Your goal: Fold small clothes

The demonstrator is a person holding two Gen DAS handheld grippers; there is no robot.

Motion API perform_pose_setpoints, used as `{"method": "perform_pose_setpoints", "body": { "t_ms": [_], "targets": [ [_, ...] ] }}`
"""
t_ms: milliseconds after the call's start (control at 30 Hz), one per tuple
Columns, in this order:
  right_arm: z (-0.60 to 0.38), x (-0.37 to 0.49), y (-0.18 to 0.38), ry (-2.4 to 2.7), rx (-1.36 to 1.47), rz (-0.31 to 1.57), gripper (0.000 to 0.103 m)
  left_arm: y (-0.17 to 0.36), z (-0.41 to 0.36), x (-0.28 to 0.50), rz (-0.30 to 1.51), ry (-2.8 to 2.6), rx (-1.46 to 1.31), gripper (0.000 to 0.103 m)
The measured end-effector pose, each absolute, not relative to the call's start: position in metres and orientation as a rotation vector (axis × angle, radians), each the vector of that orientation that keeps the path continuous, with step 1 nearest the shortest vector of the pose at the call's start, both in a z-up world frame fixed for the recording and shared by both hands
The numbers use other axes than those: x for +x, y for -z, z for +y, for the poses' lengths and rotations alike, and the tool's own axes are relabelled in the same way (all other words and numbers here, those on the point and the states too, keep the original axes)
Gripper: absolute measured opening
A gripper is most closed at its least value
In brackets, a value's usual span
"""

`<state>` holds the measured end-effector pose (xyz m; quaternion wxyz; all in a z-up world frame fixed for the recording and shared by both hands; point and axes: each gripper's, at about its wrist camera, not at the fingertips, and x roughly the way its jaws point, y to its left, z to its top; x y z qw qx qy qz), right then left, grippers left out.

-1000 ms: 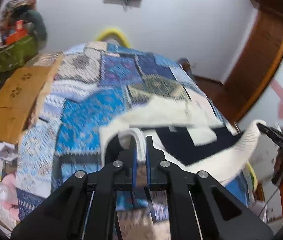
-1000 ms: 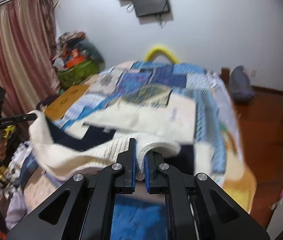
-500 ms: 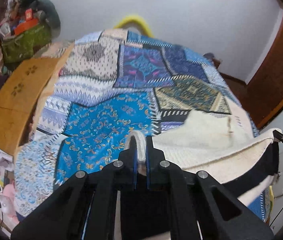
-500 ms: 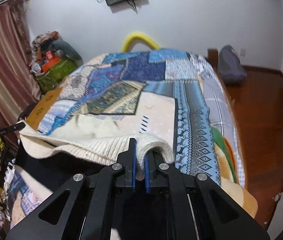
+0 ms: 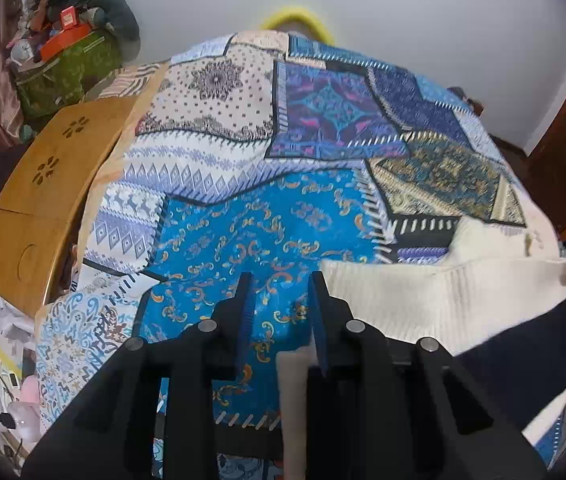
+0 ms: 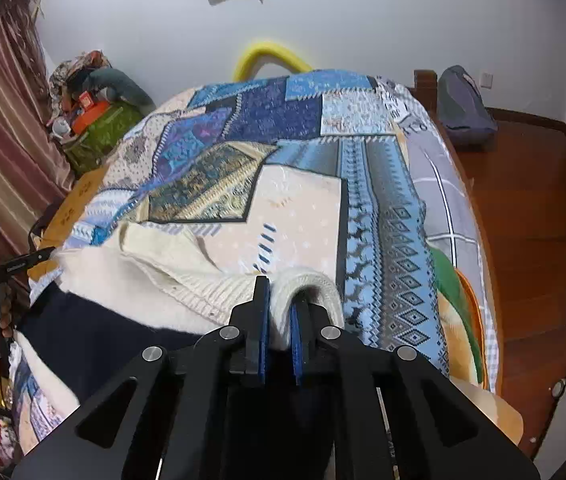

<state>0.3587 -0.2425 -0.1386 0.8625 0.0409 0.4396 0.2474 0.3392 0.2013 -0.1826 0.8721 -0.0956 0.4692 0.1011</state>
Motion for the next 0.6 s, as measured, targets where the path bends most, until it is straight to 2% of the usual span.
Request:
{"method": "perform_pose_setpoints", "body": {
  "t_ms": [67, 100, 133, 200, 267, 333, 600],
  "targets": [
    [-0.247, 0.356, 0.130, -0.526, 0.129, 0.910, 0.017, 0.174, 0.198, 0.335, 0.964, -0.208, -0.179, 0.030],
    [-0.247, 0.358, 0.127, -0.522, 0.147, 0.901, 0.031, 0.170, 0.195, 0.332, 0.957, -0.206, -0.165, 0.035],
    [-0.250, 0.356, 0.122, -0.494, 0.152, 0.878, 0.054, 0.166, 0.192, 0.329, 0.950, -0.202, -0.150, 0.037],
    [-0.256, 0.352, 0.108, -0.428, 0.137, 0.811, 0.068, 0.159, 0.182, 0.324, 0.939, -0.183, -0.114, 0.037],
    [-0.256, 0.348, 0.097, -0.408, 0.090, 0.787, 0.068, 0.153, 0.171, 0.320, 0.930, -0.164, -0.084, 0.039],
    [-0.250, 0.338, 0.091, -0.402, 0.016, 0.772, 0.068, 0.147, 0.159, 0.315, 0.919, -0.133, -0.068, 0.048],
    [-0.190, 0.284, 0.106, -0.546, -0.220, 0.755, 0.068, 0.153, 0.101, 0.301, 0.937, 0.026, -0.038, 0.058]
  ]
}}
